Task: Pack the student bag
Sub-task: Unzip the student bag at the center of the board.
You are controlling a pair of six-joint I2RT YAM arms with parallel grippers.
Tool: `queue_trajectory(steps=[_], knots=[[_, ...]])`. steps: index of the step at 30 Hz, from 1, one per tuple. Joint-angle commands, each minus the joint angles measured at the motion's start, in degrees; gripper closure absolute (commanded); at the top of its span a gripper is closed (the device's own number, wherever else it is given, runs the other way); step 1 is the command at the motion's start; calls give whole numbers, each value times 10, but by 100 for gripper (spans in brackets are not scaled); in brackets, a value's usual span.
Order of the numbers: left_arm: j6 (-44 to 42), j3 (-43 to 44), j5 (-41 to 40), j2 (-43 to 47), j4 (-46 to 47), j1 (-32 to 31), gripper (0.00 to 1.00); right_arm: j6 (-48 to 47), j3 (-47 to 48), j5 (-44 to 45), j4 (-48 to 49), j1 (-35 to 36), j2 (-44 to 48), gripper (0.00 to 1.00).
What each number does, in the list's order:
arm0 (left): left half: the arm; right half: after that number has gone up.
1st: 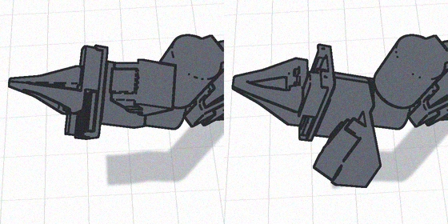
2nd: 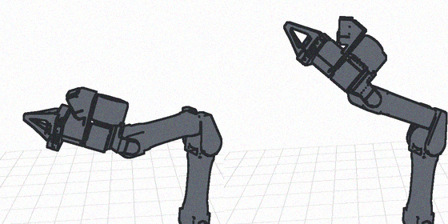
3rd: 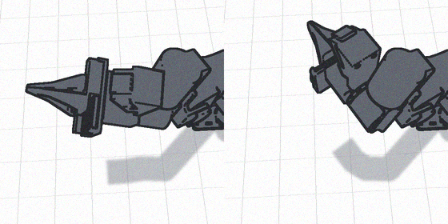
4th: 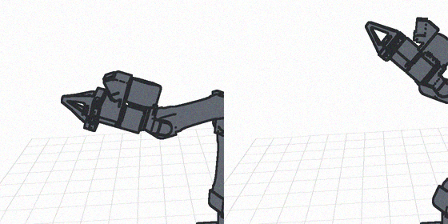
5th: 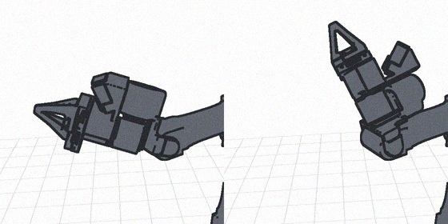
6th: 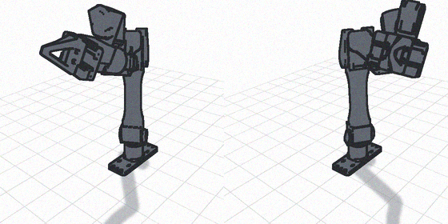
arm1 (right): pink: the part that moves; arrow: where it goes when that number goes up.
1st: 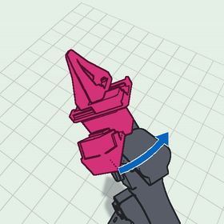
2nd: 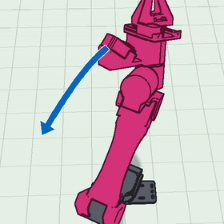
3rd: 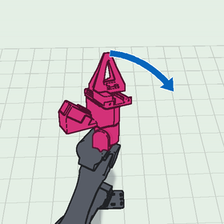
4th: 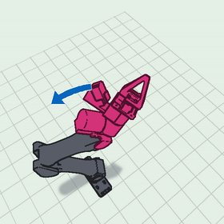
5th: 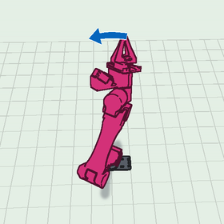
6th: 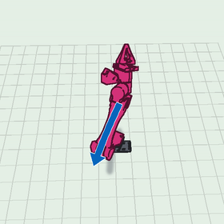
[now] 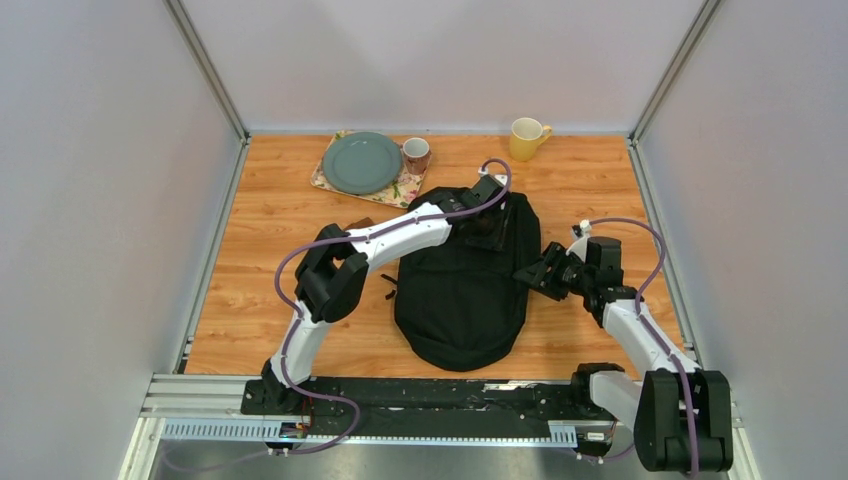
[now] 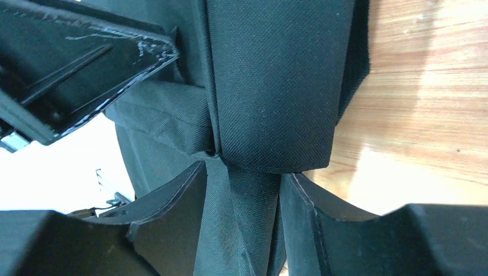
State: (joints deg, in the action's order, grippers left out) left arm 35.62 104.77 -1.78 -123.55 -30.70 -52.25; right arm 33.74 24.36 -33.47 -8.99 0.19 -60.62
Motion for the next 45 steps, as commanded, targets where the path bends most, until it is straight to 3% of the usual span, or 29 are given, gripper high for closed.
queue_trajectory(steps=[1, 7, 19, 30, 36, 42, 45], knots=[[-29, -3, -32, -28, -80, -9, 54, 14, 2, -29, 33, 20, 30, 49], [-42, 13, -42, -23, -123, -24, 46, 12, 10, -15, 18, 39, 56, 49], [-28, 14, 9, 14, -168, -31, 51, 9, 1, 46, -3, 91, 130, 49], [-28, 25, 3, 15, -216, -39, 51, 18, -10, 126, -20, 143, 177, 49], [-25, 20, 13, 7, -200, -41, 60, 21, -11, 148, -30, 158, 198, 49], [-20, 21, 41, -4, -175, -40, 77, 21, -11, 157, -33, 170, 208, 49], [-18, 18, 40, -2, -174, -41, 91, 21, -11, 162, -34, 176, 206, 49]])
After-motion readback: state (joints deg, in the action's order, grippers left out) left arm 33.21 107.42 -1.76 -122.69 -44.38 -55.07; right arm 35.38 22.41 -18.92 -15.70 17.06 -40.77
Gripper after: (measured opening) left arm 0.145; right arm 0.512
